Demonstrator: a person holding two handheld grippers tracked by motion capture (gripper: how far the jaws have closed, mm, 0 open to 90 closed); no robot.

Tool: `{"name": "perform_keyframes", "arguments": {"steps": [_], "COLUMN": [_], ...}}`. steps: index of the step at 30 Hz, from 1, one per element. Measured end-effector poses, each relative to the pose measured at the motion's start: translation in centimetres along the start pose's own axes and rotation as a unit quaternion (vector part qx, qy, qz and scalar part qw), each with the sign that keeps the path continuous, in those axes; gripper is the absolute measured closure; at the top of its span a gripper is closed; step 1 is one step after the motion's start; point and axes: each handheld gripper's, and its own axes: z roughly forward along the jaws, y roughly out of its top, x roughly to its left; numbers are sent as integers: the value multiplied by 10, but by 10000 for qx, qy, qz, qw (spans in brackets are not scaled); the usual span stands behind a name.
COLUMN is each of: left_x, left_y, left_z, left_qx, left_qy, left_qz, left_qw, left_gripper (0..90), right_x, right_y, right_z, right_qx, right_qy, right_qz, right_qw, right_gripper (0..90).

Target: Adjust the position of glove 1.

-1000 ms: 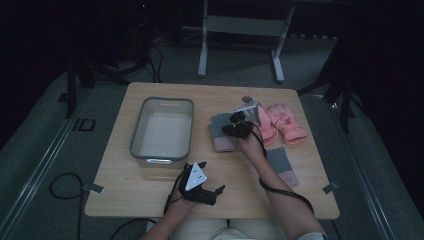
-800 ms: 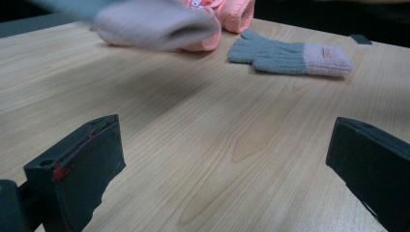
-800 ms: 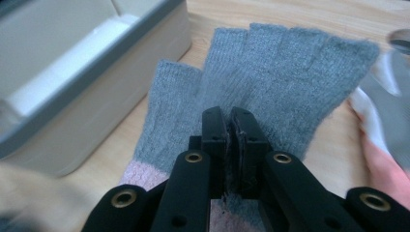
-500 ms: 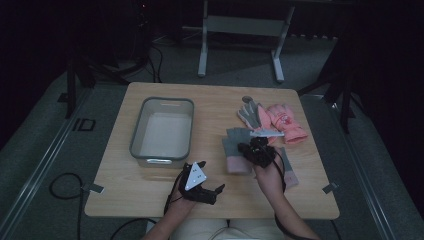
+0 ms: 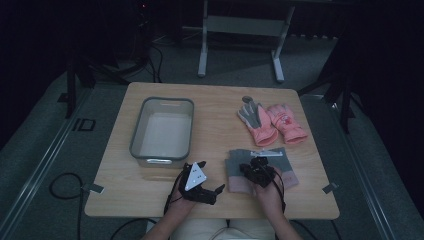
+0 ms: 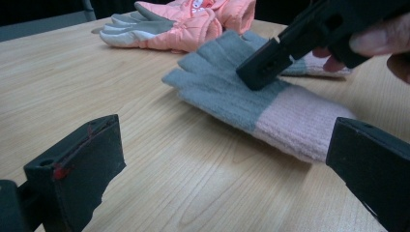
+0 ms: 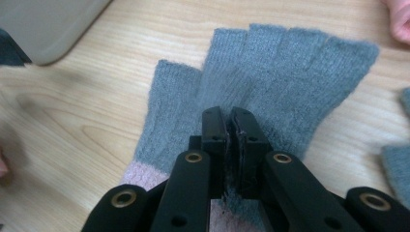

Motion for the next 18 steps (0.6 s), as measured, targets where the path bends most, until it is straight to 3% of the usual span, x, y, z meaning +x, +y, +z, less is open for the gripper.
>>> {"name": "perform_keyframes", "arguments": {"steps": [9,13,15,18], "left_x": [0,0,0,0], "left_y": [0,0,0,0], "left_z": [0,0,0,0], "left_qx": [2,8,11,4], "left_qy": [0,2,0,-2], "left_qz": [15,32,28,24], "left_qw": [10000,10000,10000,10000], "left_gripper": [0,0,0,0], "right_x": [3,3,4,3], "right_y": [-5,-10,-10,-10], "right_z": [15,19,20,19], "right_qx": [88,10,14,-29], "right_qy": [80,-29,-87,-47], "right_qz": [-54,127,81,191], "right_qw": [9999,9999,9999,9998], "right_gripper": [844,824,814,765]}}
